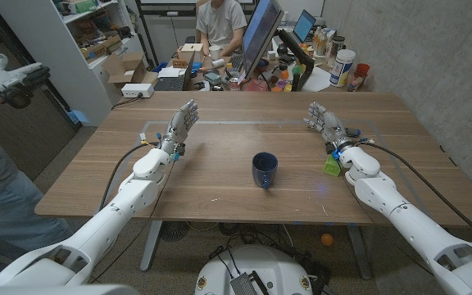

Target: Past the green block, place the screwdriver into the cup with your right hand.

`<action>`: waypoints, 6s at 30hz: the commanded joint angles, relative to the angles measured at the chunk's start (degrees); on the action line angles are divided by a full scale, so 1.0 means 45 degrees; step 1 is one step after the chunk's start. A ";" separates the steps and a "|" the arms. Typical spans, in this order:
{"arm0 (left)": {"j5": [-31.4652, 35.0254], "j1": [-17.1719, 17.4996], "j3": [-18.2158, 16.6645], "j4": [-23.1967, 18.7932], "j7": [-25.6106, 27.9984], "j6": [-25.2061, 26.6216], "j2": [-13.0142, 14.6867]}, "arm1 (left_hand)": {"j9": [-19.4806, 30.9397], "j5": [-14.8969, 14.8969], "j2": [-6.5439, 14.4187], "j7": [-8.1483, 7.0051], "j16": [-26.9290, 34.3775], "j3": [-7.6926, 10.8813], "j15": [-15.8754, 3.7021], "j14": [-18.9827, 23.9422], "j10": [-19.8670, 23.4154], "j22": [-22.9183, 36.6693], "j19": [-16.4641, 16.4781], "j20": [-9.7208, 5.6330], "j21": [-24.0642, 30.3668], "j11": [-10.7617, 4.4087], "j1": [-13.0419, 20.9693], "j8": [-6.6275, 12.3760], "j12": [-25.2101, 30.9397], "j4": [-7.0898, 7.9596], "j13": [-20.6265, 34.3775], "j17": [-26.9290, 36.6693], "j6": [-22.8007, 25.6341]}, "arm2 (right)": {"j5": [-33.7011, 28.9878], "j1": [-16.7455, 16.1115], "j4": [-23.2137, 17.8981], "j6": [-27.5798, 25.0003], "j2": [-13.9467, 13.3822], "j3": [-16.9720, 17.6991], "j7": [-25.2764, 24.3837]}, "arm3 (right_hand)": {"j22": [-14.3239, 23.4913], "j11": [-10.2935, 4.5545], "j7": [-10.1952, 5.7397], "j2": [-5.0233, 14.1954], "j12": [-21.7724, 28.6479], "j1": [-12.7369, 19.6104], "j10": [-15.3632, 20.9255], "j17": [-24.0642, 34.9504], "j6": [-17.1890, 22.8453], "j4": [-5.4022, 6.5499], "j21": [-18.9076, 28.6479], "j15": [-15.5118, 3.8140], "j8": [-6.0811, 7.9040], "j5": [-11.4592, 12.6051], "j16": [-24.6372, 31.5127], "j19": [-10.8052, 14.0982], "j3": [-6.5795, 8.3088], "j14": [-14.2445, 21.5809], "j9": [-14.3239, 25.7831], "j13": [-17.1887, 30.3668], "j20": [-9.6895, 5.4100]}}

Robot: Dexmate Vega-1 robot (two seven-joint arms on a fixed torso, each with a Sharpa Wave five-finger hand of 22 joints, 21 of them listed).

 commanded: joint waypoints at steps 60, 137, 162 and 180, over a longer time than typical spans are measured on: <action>0.0650 0.0157 -0.0183 -0.0883 0.0089 0.1086 -0.0019 | 0.0029 0.0040 0.0197 -0.0176 0.0069 0.0033 -0.0225 0.0097 0.0174 0.0026 0.0041 -0.0190 -0.0087 -0.0354 0.0193 0.0125 0.0130 -0.0145 -0.0239 0.0005 0.0479 | -0.1723 -0.0888 -0.1121 -0.0216 -0.0815 0.1829 0.0224 | 0.0055 -0.0092 -0.0404 -0.0115 0.0114 0.0570 0.0524 -0.0204 0.0556 -0.0358 -0.0011 -0.0146 0.0130 0.0113 0.0116 0.0207 0.0177 0.0468 0.0024 0.0004 0.0053; 0.0764 0.1213 -0.0331 -0.2875 0.0860 0.1871 0.0670 | 0.0044 0.0017 0.0302 -0.0069 0.0064 -0.0065 0.0000 -0.0048 0.0020 0.0054 -0.0486 0.0329 -0.0225 -0.0237 0.0176 0.0088 0.0098 -0.0201 -0.0341 0.0018 0.0634 | -0.7442 -0.1684 -0.3688 -0.3063 -0.6044 0.1470 -0.1480 | 0.0018 -0.0561 -0.1399 -0.0769 -0.0041 0.3647 0.0763 -0.0557 0.1338 -0.0731 -0.0324 -0.0612 0.0099 0.0221 -0.0335 -0.0664 0.1556 0.0035 0.0107 0.0044 -0.0192; 0.0905 0.1238 -0.0392 -0.3125 0.1133 0.1958 0.0699 | 0.0048 0.0007 0.0358 -0.0004 0.0015 -0.0092 0.0046 -0.0300 -0.0080 0.0057 -0.0780 0.0315 -0.0255 -0.0180 0.0152 0.0081 0.0077 -0.0197 -0.0351 0.0020 0.0674 | -0.9861 -0.0648 -0.4722 -0.5959 -0.6670 0.0091 -0.0971 | 0.0010 -0.0726 -0.1667 -0.1598 -0.0114 0.5111 0.0299 -0.0586 0.0860 -0.0804 -0.0292 -0.0537 -0.0008 0.0302 -0.0333 -0.1067 0.1955 -0.0409 0.0134 0.0067 -0.0140; 0.0845 0.1368 -0.0450 -0.3251 0.1124 0.2011 0.0805 | 0.0049 0.0004 0.0388 0.0028 0.0031 -0.0104 0.0061 -0.0319 -0.0098 0.0058 -0.0840 0.0340 -0.0238 -0.0187 0.0150 0.0080 0.0080 -0.0202 -0.0354 0.0020 0.0704 | -1.1504 0.0117 -0.5112 -0.7860 -0.6982 -0.0911 0.0074 | 0.0022 -0.0618 -0.1870 -0.2142 -0.0163 0.5419 -0.0137 -0.0546 0.0425 -0.0645 -0.0235 -0.0328 -0.0077 0.0354 -0.0322 -0.1209 0.1946 -0.0782 0.0161 0.0103 0.0169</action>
